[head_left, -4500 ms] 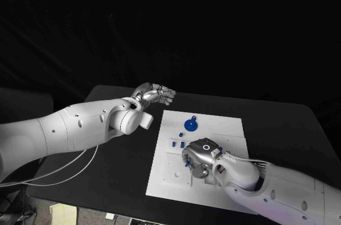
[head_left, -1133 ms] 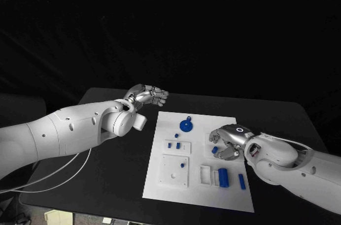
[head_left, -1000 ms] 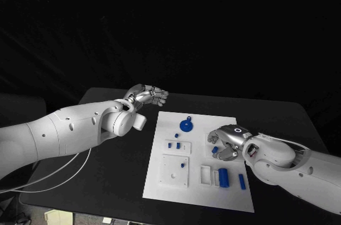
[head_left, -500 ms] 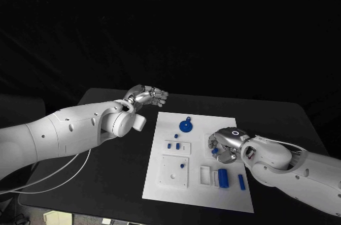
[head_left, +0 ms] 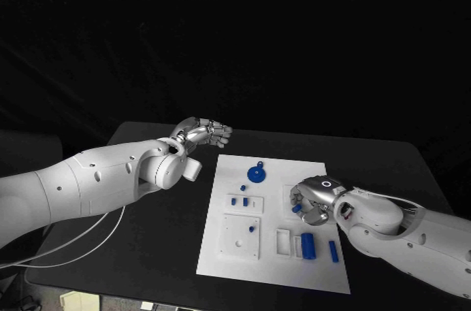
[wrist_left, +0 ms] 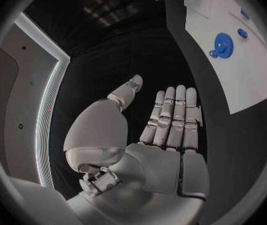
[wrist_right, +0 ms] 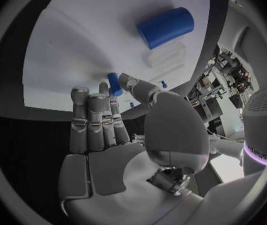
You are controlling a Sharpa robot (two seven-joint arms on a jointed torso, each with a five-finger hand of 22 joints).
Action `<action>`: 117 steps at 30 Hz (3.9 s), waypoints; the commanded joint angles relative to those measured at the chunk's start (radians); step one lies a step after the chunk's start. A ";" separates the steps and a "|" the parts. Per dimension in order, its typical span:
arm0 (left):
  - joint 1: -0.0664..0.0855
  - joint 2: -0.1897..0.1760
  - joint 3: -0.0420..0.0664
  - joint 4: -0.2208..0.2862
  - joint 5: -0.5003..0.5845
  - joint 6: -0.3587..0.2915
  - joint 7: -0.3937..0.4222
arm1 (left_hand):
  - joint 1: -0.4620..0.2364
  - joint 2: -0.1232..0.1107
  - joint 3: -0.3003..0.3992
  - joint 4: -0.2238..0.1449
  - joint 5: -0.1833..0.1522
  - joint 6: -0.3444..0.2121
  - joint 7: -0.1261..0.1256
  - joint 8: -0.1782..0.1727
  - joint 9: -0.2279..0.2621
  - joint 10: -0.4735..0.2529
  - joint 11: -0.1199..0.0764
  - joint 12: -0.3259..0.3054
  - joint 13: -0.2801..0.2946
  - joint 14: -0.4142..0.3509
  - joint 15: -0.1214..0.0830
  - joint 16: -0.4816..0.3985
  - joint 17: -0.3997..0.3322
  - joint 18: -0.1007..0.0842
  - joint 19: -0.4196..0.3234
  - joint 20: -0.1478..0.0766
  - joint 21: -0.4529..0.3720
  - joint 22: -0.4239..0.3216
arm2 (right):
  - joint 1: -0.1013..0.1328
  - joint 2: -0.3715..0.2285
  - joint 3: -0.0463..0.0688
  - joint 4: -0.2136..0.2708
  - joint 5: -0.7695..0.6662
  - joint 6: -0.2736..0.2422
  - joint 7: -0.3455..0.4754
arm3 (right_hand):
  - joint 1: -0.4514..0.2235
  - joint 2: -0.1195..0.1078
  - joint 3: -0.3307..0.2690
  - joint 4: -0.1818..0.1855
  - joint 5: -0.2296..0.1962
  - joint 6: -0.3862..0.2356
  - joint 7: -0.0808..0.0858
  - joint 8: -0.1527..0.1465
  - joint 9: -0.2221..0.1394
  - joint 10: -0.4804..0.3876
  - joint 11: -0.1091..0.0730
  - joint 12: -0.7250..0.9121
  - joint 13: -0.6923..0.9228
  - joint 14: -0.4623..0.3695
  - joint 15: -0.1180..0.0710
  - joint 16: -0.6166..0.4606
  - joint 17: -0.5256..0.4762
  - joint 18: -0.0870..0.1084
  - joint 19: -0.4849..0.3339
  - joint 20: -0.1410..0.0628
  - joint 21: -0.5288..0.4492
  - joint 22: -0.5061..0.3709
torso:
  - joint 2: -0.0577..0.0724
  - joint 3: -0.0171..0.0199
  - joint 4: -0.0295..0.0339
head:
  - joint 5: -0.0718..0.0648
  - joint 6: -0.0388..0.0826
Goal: Assemble the parts on the task board
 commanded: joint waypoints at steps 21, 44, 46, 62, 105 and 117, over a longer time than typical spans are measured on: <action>0.001 0.001 0.001 0.000 0.005 0.016 0.001 | -0.007 0.005 0.000 0.010 0.001 -0.009 0.004 0.005 -0.002 -0.003 0.006 0.000 -0.004 -0.002 0.004 -0.010 0.003 0.013 -0.002 0.006 -0.008 0.002 | -0.002 -0.001 0.000 0.013 -0.008 -0.011 0.001 | 0.011 0.022 0.041 0.016 -0.006 0.056 -0.016 0.018 0.004 0.073 0.003 0.010 0.015 0.007 -0.020 0.012 -0.009 0.069 0.015 -0.002 0.015 0.018 | 0.000 -0.0002 0.0005 | -0.003 0.000; 0.001 0.004 0.001 -0.005 0.005 0.019 0.000 | -0.006 0.005 0.000 0.010 0.001 -0.010 0.004 0.006 -0.002 -0.004 0.007 0.000 -0.006 -0.002 0.005 -0.011 0.004 0.013 -0.002 0.007 -0.010 0.003 | 0.002 -0.030 0.022 0.064 0.044 -0.034 -0.005 | 0.016 0.061 0.072 -0.002 -0.006 0.111 -0.039 0.039 0.021 0.129 -0.022 0.029 0.042 0.031 -0.045 0.025 -0.013 0.069 0.043 -0.006 0.034 0.018 | 0.000 0.0000 0.0004 | 0.002 -0.002; 0.001 0.005 0.001 -0.006 0.005 0.019 0.000 | -0.006 0.005 0.000 0.010 0.001 -0.010 0.004 0.006 -0.002 -0.004 0.007 0.000 -0.006 -0.002 0.005 -0.011 0.004 0.013 -0.002 0.007 -0.010 0.003 | 0.008 -0.036 0.029 0.075 0.066 -0.022 -0.001 | 0.016 0.061 0.073 -0.002 -0.006 0.111 -0.039 0.039 0.021 0.129 -0.022 0.028 0.042 0.031 -0.045 0.025 -0.013 0.069 0.043 -0.007 0.034 0.018 | 0.000 0.0004 0.0006 | 0.005 -0.001; 0.001 0.014 0.001 -0.017 0.005 0.018 0.000 | -0.006 0.005 0.000 0.010 0.001 -0.010 0.004 0.006 -0.002 -0.003 0.007 0.000 -0.007 -0.002 0.005 -0.012 0.005 0.013 -0.002 0.007 -0.010 0.004 | 0.015 0.039 0.068 0.174 0.046 -0.016 0.007 | 0.014 0.065 0.075 -0.006 -0.006 0.110 -0.038 0.037 0.021 0.128 -0.022 0.026 0.044 0.030 -0.045 0.023 -0.014 0.069 0.041 -0.007 0.035 0.018 | 0.000 0.0007 0.0001 | 0.018 -0.003; 0.001 0.031 0.001 -0.025 0.005 0.024 -0.001 | -0.006 0.004 -0.001 0.011 0.001 -0.011 0.004 0.007 -0.003 -0.004 0.007 0.000 -0.010 -0.002 0.005 -0.015 0.008 0.013 -0.003 0.007 -0.013 0.006 | -0.045 0.239 -0.025 0.104 -0.088 0.086 -0.008 | 0.005 0.075 0.076 -0.025 -0.006 0.112 -0.038 0.033 0.024 0.129 -0.022 0.022 0.049 0.032 -0.045 0.024 -0.016 0.069 0.039 -0.008 0.038 0.018 | 0.000 -0.0002 -0.0004 | 0.052 -0.024; 0.001 0.030 0.001 -0.025 0.005 0.024 -0.001 | -0.006 0.004 -0.001 0.012 0.001 -0.012 0.004 0.007 -0.003 -0.004 0.007 0.000 -0.011 -0.002 0.005 -0.016 0.009 0.013 -0.003 0.007 -0.013 0.006 | -0.049 0.239 -0.026 0.101 -0.118 0.095 -0.022 | 0.003 0.076 0.077 -0.028 -0.006 0.112 -0.039 0.033 0.025 0.130 -0.022 0.021 0.051 0.032 -0.045 0.024 -0.016 0.069 0.039 -0.008 0.039 0.019 | -0.001 -0.0002 -0.0007 | 0.050 -0.021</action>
